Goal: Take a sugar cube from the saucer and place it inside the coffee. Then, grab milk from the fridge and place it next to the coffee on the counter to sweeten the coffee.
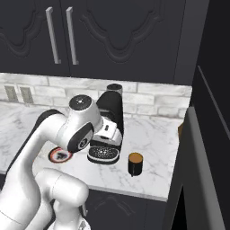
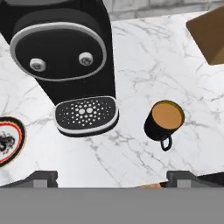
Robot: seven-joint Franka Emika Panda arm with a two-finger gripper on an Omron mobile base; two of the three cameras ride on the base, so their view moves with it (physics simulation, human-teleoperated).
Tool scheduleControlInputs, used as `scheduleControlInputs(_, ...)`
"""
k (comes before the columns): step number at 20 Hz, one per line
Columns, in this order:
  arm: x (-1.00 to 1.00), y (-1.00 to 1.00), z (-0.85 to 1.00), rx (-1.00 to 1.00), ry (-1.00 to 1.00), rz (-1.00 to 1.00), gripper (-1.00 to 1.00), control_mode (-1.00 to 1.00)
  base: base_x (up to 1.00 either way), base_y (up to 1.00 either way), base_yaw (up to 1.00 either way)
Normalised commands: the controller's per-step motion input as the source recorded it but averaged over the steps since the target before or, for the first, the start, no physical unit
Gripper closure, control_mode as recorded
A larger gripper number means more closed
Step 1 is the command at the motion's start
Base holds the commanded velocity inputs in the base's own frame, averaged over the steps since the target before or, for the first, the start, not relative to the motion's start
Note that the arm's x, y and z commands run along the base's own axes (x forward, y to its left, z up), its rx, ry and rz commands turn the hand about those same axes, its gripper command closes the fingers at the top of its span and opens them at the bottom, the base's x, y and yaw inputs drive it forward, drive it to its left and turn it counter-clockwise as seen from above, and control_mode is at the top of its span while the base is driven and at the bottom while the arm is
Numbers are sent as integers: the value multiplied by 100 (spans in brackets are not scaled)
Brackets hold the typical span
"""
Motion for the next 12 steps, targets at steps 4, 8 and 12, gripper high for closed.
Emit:
scheduleControlInputs(4,-4,100,75,-12,-14,0,-100,-100,0,0,0)
scheduleControlInputs(8,0,82,81,0,-1,0,-100,-100,0,0,0)
scheduleControlInputs(12,0,6,9,1,1,0,-100,-100,0,0,0)
